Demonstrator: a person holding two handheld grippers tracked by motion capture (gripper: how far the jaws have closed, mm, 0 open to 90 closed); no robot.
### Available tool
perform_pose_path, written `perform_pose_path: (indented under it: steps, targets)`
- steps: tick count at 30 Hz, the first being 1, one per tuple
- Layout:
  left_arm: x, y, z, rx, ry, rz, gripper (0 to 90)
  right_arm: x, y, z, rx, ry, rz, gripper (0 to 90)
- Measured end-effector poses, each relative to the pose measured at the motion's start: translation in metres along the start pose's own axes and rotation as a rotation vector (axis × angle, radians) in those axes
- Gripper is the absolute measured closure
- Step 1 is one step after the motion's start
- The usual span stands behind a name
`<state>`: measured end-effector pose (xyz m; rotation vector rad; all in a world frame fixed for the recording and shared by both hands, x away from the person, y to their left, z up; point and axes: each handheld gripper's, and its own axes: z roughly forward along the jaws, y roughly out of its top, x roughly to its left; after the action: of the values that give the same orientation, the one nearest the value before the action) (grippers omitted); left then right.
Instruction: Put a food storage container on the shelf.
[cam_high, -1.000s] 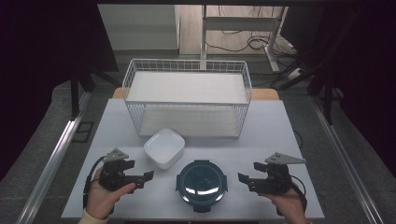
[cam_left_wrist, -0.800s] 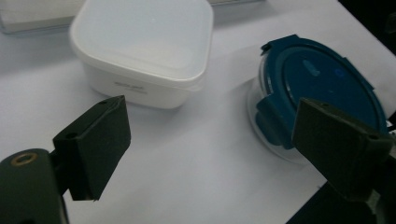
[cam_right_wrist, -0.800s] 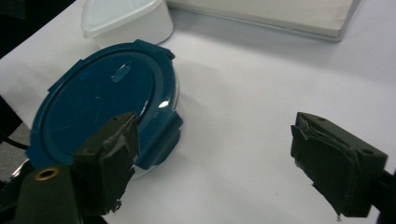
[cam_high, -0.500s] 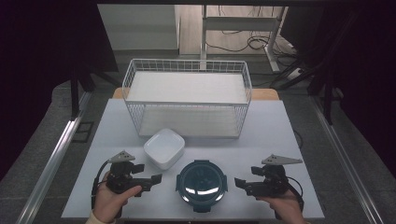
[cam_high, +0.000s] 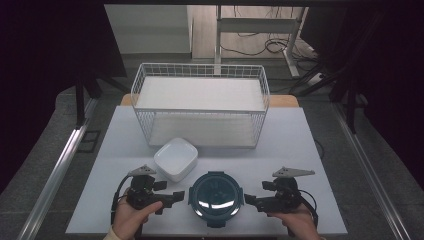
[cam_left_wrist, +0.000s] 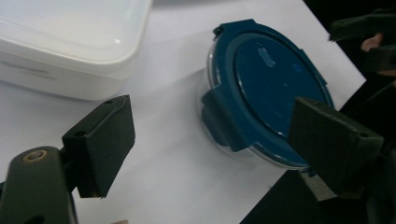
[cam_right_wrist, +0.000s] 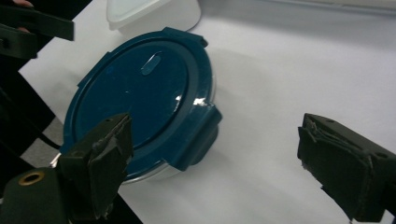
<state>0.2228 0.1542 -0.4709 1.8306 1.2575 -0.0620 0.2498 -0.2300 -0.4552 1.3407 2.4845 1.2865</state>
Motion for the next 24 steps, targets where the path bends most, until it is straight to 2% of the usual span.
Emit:
perform_pose_path:
  steps: [5,12,20,23,24]
  targets:
    - [-0.005,-0.001,0.014,0.021,-0.036,-0.025,14.2,0.003,-0.001,0.009,0.016,0.032,0.030,8.4]
    - [-0.007,-0.002,0.027,0.041,-0.058,-0.065,9.3,0.008,-0.004,0.023,0.042,0.075,0.081,6.8]
    - [-0.007,-0.003,0.038,0.058,-0.099,-0.109,7.4,0.012,-0.006,0.036,0.068,0.096,0.102,6.4]
    - [-0.006,-0.003,0.042,0.061,-0.112,-0.129,5.9,0.012,-0.007,0.040,0.075,0.106,0.116,6.4]
    - [-0.005,-0.004,0.043,0.067,-0.116,-0.136,5.8,0.012,-0.007,0.043,0.073,0.113,0.134,6.4]
